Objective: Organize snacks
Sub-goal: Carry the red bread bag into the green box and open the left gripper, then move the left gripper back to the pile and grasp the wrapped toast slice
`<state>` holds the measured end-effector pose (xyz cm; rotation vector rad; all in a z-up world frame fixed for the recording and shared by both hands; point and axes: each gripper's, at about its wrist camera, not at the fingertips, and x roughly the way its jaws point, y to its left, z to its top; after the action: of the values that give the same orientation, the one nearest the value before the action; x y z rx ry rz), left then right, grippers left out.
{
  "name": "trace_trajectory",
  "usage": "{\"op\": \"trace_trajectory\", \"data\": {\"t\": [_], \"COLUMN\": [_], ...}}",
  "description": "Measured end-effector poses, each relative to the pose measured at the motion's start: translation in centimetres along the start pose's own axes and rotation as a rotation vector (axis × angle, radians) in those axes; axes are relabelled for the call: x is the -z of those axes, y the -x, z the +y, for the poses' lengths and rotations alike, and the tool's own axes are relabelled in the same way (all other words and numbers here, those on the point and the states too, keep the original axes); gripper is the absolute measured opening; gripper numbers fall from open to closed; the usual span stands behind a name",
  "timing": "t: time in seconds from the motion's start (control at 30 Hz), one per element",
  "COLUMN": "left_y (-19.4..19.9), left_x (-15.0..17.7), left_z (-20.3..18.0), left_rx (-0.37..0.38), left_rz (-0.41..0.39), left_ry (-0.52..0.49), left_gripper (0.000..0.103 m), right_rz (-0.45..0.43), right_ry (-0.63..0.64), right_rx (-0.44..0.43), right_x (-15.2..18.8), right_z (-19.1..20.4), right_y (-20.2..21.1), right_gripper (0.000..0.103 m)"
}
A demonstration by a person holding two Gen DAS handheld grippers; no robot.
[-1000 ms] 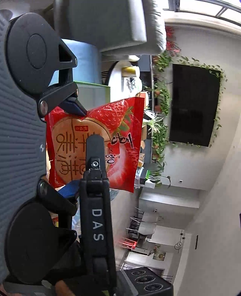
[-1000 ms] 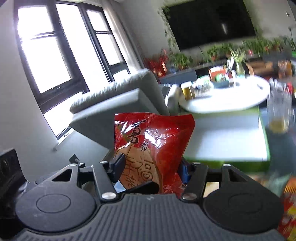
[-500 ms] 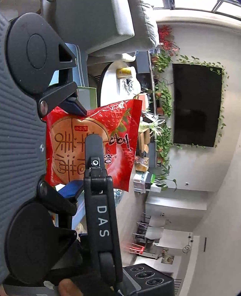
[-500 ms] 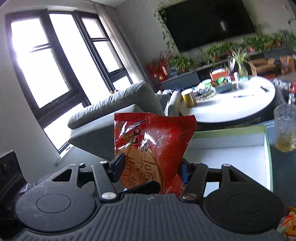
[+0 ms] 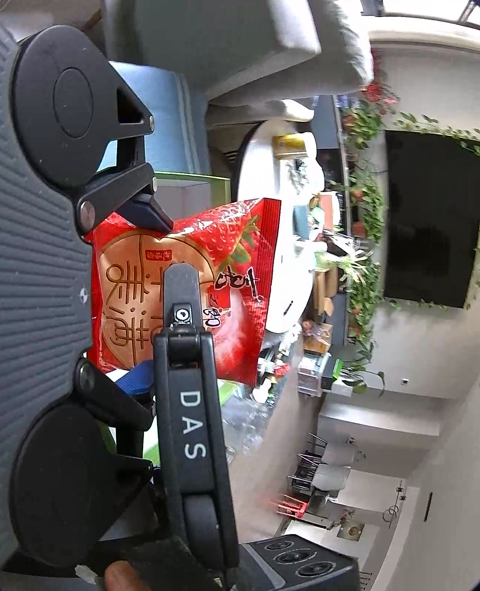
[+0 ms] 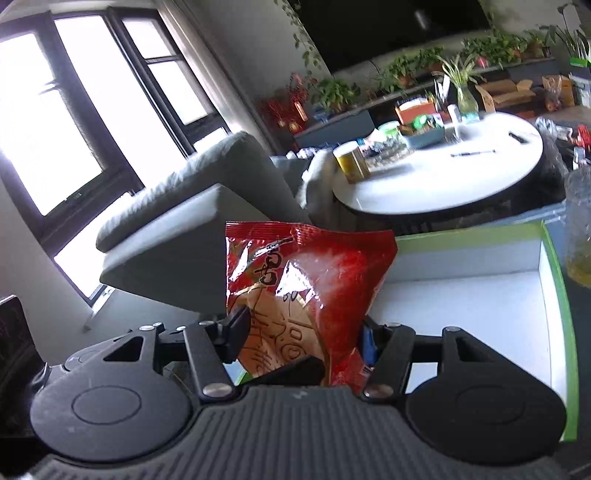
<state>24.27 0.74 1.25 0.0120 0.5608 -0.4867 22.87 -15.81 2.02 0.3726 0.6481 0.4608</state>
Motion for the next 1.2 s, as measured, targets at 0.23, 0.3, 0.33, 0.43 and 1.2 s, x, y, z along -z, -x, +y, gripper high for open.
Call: {"op": "trace_trajectory", "data": {"t": [0.23, 0.3, 0.33, 0.43, 1.2], "left_y": [-1.8, -1.5, -1.2, -0.6, 8.7], "left_x": [2.8, 3.5, 3.6, 3.4, 3.1], "left_z": [0.2, -0.2, -0.4, -0.8, -5.1], "left_rx": [-0.024, -0.04, -0.046, -0.046, -0.118], "left_rz": [0.131, 0.122, 0.118, 0.146, -0.002], "left_ry": [0.039, 0.036, 0.044, 0.074, 0.117], "left_gripper": [0.073, 0.073, 0.072, 0.072, 0.078], "right_rz": [0.161, 0.213, 0.223, 0.263, 0.036], "right_ry": [-0.049, -0.03, -0.018, 0.004, 0.112], "right_rx": [0.045, 0.056, 0.063, 0.071, 0.066], "right_x": [1.6, 2.2, 2.5, 2.9, 0.7], "right_z": [-0.9, -0.7, -0.4, 0.0, 1.0], "right_y": [-2.9, -3.4, -3.4, -3.2, 8.1], "right_gripper": [0.093, 0.093, 0.093, 0.093, 0.093]}}
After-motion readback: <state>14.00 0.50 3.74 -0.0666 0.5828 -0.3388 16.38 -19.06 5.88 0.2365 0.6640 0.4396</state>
